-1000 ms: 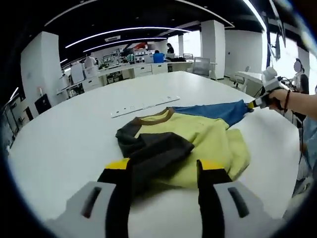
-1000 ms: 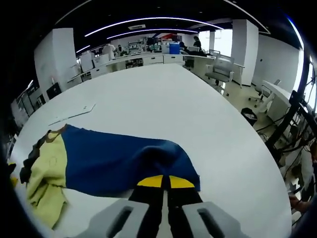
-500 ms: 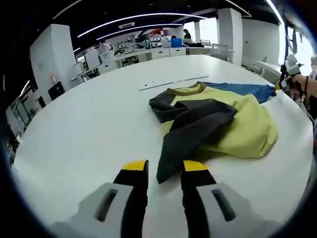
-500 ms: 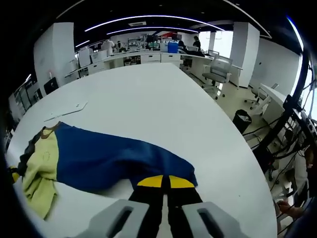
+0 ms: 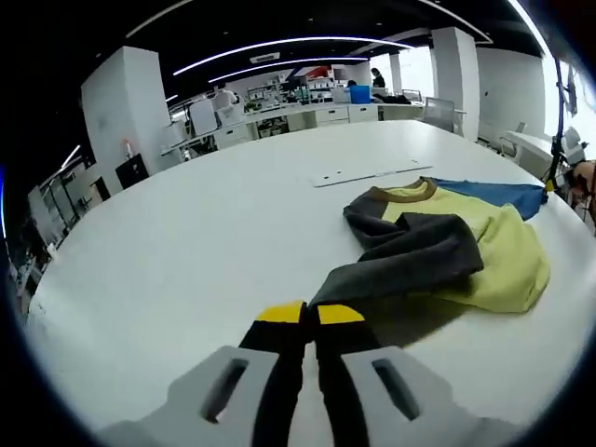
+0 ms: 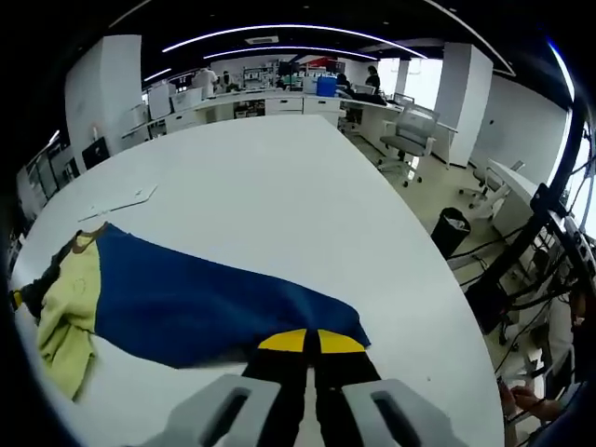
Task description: Fold the garment on the visible template until the final outline fits inside the template.
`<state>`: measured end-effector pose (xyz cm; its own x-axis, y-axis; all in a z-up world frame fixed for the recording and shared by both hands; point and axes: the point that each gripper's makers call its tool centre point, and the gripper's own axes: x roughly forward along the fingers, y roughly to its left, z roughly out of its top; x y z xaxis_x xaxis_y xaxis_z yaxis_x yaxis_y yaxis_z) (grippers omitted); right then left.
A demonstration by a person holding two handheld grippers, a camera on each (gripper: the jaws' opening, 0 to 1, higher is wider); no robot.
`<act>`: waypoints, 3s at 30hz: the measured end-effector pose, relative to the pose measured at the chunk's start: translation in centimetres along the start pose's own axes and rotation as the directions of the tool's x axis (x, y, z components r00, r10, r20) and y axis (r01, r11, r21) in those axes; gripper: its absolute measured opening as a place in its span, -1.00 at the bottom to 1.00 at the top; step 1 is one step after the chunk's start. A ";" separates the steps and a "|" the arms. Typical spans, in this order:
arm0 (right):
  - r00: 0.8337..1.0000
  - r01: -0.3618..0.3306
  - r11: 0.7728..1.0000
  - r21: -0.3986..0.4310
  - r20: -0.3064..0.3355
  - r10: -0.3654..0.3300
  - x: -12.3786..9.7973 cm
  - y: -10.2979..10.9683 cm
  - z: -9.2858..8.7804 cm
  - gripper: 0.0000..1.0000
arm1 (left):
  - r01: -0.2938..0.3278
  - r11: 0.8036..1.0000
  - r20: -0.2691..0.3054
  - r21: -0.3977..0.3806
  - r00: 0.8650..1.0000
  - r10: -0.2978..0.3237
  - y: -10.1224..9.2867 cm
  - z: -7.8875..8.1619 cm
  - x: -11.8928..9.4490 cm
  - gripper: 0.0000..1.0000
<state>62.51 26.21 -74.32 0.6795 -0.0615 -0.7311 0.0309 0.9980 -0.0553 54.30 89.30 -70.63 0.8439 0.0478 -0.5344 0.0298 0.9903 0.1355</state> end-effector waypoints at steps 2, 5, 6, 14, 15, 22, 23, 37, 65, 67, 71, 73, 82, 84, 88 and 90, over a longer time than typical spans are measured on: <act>1.000 0.000 1.000 -0.009 -0.002 0.000 0.1 0.0 0.1 -1.00 | -0.047 0.999 -0.003 -0.006 0.999 0.047 1.9 0.0 -0.4 -1.00; 1.000 -0.001 1.000 -0.016 -0.006 0.000 0.3 0.0 0.2 -1.00 | -0.100 0.995 -0.014 -0.025 0.995 0.100 4.1 -0.6 -1.0 -1.00; 1.000 -0.001 1.000 -0.017 -0.009 0.001 0.3 0.0 0.2 -1.00 | -0.120 0.992 -0.022 -0.038 0.993 0.119 5.0 -1.0 -1.2 -1.00; 0.999 -0.003 1.000 -0.024 -0.042 0.002 0.4 -0.2 -0.4 -1.00 | -0.264 0.956 -0.090 -0.125 0.963 0.255 10.0 -4.1 -2.9 -1.00; 0.999 -0.004 1.000 -0.024 -0.046 0.003 0.4 -0.2 -0.5 -1.00 | -0.271 0.955 -0.086 -0.124 0.961 0.262 10.4 -4.3 -3.0 -1.00; 0.998 -0.002 1.000 -0.029 -0.062 0.000 0.3 -0.2 -0.8 -1.00 | -0.374 0.915 -0.128 -0.149 0.925 0.358 12.6 -6.3 -4.8 -1.00; 0.998 -0.002 1.000 -0.029 -0.065 0.000 0.3 -0.2 -0.9 -1.00 | -0.381 0.917 -0.136 -0.117 0.921 0.366 12.6 -6.5 -5.2 -1.00; 0.996 -0.007 1.000 -0.021 -0.089 0.005 0.1 -0.3 -1.4 -1.00 | -0.483 0.869 -0.233 -0.105 0.862 0.451 15.2 -9.6 -7.7 -0.96; 0.887 -0.448 0.868 -0.212 0.012 0.461 -7.6 13.7 -0.6 0.62 | -0.074 0.994 0.009 -0.082 0.997 0.075 4.2 -2.4 -9.6 0.98; 0.867 -0.482 0.839 -0.252 0.000 0.498 -8.3 15.2 -0.9 0.69 | -0.048 0.996 0.018 -0.080 0.999 0.050 3.6 -2.0 -9.9 0.98; 0.815 -0.558 0.785 -0.268 -0.003 0.579 -10.0 18.2 -1.1 0.80 | -0.013 0.998 0.032 -0.069 0.999 0.015 2.5 -1.4 -10.7 0.98; 0.786 -0.595 0.752 -0.282 -0.010 0.618 -10.8 19.6 -1.3 0.85 | 0.003 0.997 0.039 -0.074 0.999 0.000 1.8 -1.2 -11.1 0.98; 0.677 -0.697 0.588 -0.409 -0.106 0.728 -13.5 25.3 -3.0 0.99 | 0.090 0.995 0.061 -0.033 0.994 -0.088 -1.3 -0.5 -13.3 0.98; 0.653 -0.717 0.552 -0.427 -0.134 0.745 -13.8 26.4 -3.6 0.99 | 0.086 0.996 0.075 -0.022 0.994 -0.084 -1.5 -0.3 -13.6 0.98; 0.626 -0.734 0.497 -0.463 -0.179 0.759 -14.4 28.7 -4.8 0.98 | 0.089 0.996 0.076 -0.007 0.993 -0.088 -2.2 -0.4 -14.2 0.98; 0.618 -0.738 0.473 -0.482 -0.199 0.761 -14.6 29.5 -5.4 0.93 | 0.101 0.995 0.086 -0.015 0.991 -0.100 -2.6 -0.4 -14.5 0.98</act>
<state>49.53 56.45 -68.94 0.2971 0.7181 -0.6294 -0.8400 0.5100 0.1853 41.78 86.08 -63.53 0.8799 -0.0626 -0.4710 0.1071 0.9919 0.0683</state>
